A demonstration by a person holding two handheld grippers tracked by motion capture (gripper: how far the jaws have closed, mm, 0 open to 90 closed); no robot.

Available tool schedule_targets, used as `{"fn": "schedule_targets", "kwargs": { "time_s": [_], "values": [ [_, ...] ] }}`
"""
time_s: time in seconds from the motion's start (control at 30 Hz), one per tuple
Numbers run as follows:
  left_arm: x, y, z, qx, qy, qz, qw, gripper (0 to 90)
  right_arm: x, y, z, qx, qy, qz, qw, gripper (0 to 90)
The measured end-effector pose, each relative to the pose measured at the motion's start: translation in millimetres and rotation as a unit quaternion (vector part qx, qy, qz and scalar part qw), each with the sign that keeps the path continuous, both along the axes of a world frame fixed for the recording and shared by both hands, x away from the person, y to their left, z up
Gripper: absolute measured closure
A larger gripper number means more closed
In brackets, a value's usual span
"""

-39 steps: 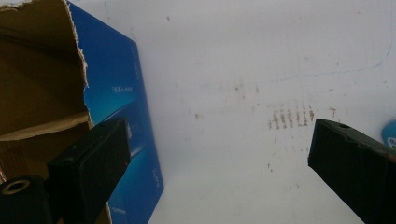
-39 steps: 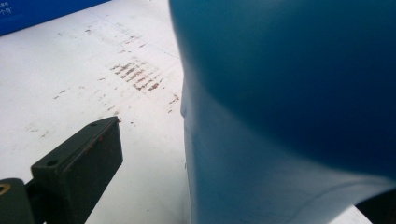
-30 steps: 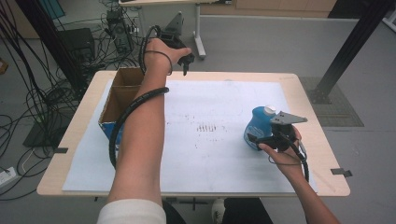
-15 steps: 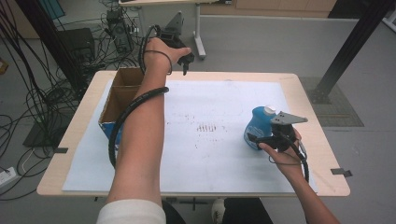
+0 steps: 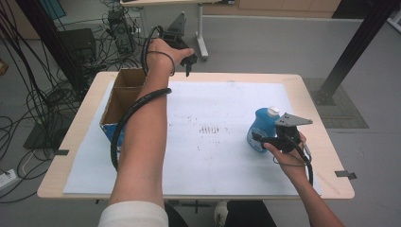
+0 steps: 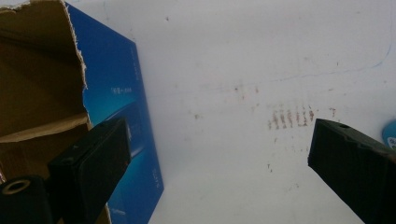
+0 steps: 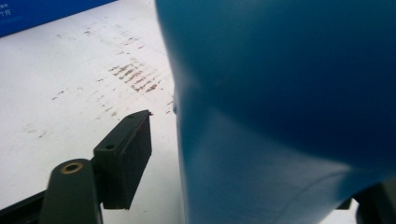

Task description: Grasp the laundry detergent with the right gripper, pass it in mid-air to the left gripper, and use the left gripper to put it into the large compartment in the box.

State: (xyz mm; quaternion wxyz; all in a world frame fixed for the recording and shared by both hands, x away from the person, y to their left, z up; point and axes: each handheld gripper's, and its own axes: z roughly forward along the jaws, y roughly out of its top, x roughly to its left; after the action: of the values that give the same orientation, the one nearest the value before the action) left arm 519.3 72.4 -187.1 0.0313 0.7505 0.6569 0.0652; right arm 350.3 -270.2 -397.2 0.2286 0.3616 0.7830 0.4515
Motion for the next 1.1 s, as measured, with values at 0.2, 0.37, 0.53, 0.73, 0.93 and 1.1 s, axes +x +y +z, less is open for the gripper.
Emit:
{"fn": "schedule_targets", "kwargs": {
  "time_s": [0.2, 0.37, 0.53, 0.73, 0.93, 1.1],
  "values": [
    [0.0, -1.0, -1.4, 0.0, 0.0, 0.0, 1.0, 6.3, 0.9, -2.7, -0.9, 0.0, -0.004, -0.005, 1.0, 34.9],
    [-0.3, -0.7, -2.1, 0.001, 0.001, 0.001, 1.0, 6.3, 1.2, -3.8, -2.5, -0.001, -0.01, -0.012, 0.9999, 40.2],
    [-0.6, -1.0, -1.2, -0.001, 0.001, 0.002, 1.0, 6.3, 1.6, -4.0, -4.1, 0.005, -0.011, -0.012, 0.9999, 41.1],
    [-1.1, -1.6, -0.1, 0.0, -0.002, 0.001, 1.0, 6.4, 1.2, -4.7, -5.3, 0.011, -0.013, -0.012, 0.9998, 41.9],
    [-1.8, -0.4, -0.3, 0.001, -0.001, 0.002, 1.0, 6.4, 0.9, -4.9, -5.7, 0.012, -0.013, -0.012, 0.9998, 42.3],
    [-1.7, 0.4, 0.6, 0.002, -0.001, 0.003, 1.0, 6.4, 0.8, -5.0, -5.9, 0.013, -0.014, -0.012, 0.9997, 42.5]
  ]
}}
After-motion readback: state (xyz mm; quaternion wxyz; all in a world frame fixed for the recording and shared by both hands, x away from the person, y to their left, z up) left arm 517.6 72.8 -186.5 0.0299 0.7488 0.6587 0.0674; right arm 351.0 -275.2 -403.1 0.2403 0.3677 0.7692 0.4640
